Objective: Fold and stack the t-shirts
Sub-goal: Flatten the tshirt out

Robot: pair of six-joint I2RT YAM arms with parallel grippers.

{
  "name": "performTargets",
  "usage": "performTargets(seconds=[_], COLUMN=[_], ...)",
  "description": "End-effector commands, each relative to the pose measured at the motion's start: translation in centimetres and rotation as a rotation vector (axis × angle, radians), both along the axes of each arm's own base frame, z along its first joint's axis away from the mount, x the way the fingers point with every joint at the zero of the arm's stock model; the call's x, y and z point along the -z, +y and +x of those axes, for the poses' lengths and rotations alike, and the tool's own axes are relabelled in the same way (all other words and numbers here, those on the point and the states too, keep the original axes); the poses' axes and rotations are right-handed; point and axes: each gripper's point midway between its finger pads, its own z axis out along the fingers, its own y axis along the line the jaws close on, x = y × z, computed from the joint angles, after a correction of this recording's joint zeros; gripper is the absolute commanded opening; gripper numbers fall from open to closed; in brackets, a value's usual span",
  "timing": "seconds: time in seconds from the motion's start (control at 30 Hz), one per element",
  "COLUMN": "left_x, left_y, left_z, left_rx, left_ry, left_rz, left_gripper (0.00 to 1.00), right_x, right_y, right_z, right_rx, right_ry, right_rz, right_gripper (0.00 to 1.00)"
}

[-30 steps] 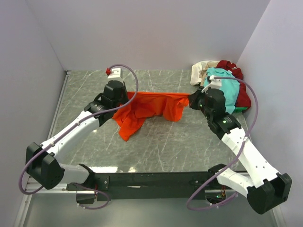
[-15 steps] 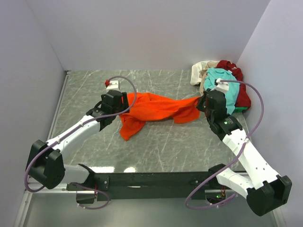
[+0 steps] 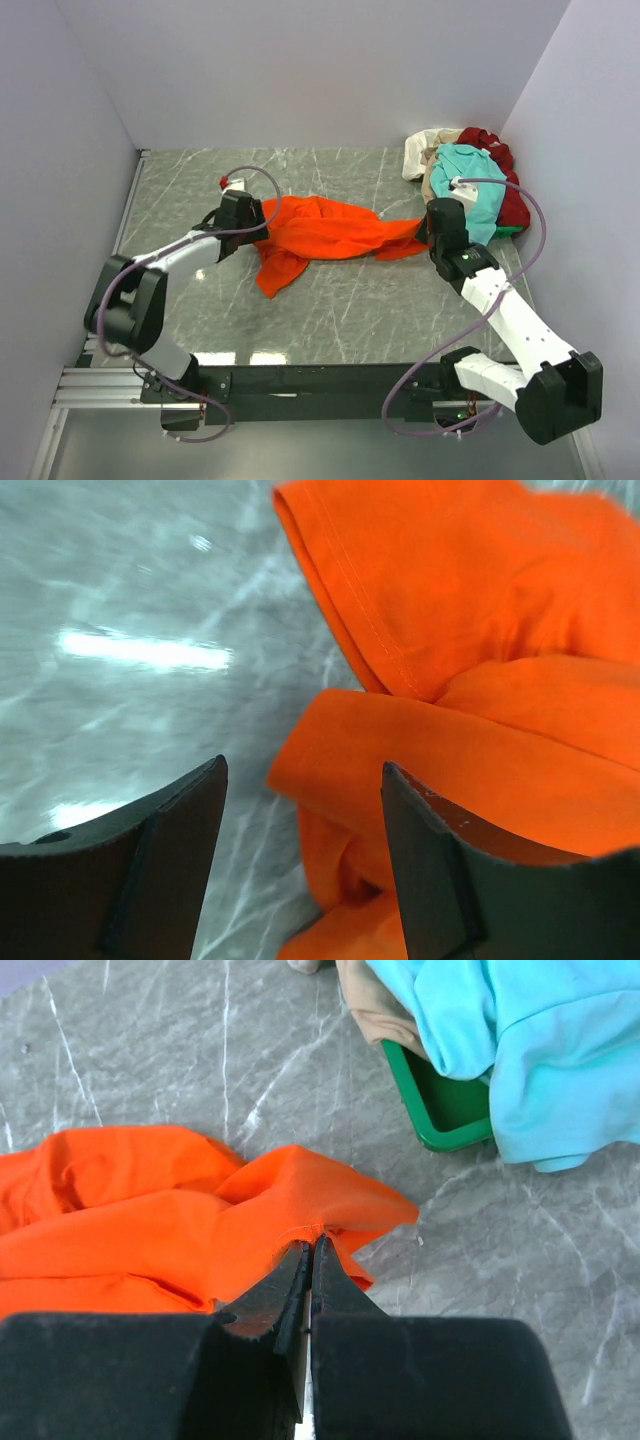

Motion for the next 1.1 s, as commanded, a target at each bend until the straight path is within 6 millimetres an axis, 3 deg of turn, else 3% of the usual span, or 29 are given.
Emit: performTargets(seconds=[0.0,0.23,0.27,0.3,0.4,0.5,0.53,0.57,0.6,0.63,0.67,0.7,0.73,0.8,0.83,0.87,0.97,1.03,1.07], left_x=[-0.6,2.2,2.5,2.8,2.8,1.6,-0.2,-0.8,-2.0,-4.9,-6.2,-7.7,-11.5,-15.0,-18.5,-20.2,-26.2,-29.2,-29.8], left_y=[-2.8,-3.1,-3.3,-3.9,-4.5,-4.0,-3.4,-2.8,-2.4,-1.5,-1.0,0.0,0.0,0.6,1.1,1.3,2.3,3.3,3.6], left_z=[2.3,2.2,2.1,1.7,2.1,3.0,4.3,4.6,5.3,6.9,7.5,8.3,9.6,10.3,11.0,11.1,10.6,9.3,8.7], left_rx=[0.069,0.058,0.068,0.095,0.117,0.107,0.096,0.083,0.076,0.060,0.051,0.039,0.044,0.038,0.039,0.038,0.051,0.022,0.010], left_ry=[-0.028,0.043,0.050,0.069,0.058,0.036,-0.009,-0.007,-0.030,-0.093,-0.109,-0.136,-0.209,-0.266,-0.339,-0.371,-0.514,-0.616,-0.643], left_rz=[-0.100,-0.109,-0.116,-0.138,-0.163,-0.162,-0.167,-0.161,-0.163,-0.171,-0.172,-0.175,-0.189,-0.186,-0.186,-0.184,-0.168,-0.155,-0.156], left_gripper=[0.68,0.65,0.60,0.39,0.00,0.00,0.00,0.00,0.00,0.00,0.00,0.00,0.00,0.00,0.00,0.00,0.00,0.00,0.00], right_x=[0.2,0.3,0.2,0.2,0.3,-0.4,-0.7,-0.2,-2.2,-3.1,-2.6,-5.5,-6.6,-9.9,-11.0,-13.4,-17.6,-19.1,-20.1], right_y=[0.2,0.2,0.3,0.4,1.0,1.7,1.6,1.8,2.0,1.6,1.7,2.0,2.0,2.3,2.5,2.6,2.9,3.5,3.5], right_z=[0.9,0.9,1.1,1.1,1.7,3.0,3.5,4.2,5.4,6.3,7.1,8.4,9.1,10.6,11.0,11.4,11.4,11.0,10.4], right_rx=[0.009,-0.002,-0.008,-0.012,-0.040,-0.070,-0.073,-0.087,-0.097,-0.092,-0.098,-0.116,-0.119,-0.141,-0.150,-0.158,-0.188,-0.223,-0.237], right_ry=[-0.028,-0.034,-0.041,-0.042,-0.041,-0.050,-0.052,-0.027,-0.059,-0.071,-0.040,-0.088,-0.099,-0.141,-0.157,-0.195,-0.276,-0.316,-0.351], right_rz=[0.022,0.031,0.037,0.040,0.046,0.046,0.047,0.050,0.052,0.054,0.049,0.054,0.052,0.045,0.046,0.045,0.046,0.057,0.059], right_gripper=[0.00,0.00,0.00,0.00,0.00,0.00,0.00,0.00,0.00,0.00,0.00,0.00,0.00,0.00,0.00,0.00,0.00,0.00,0.00])
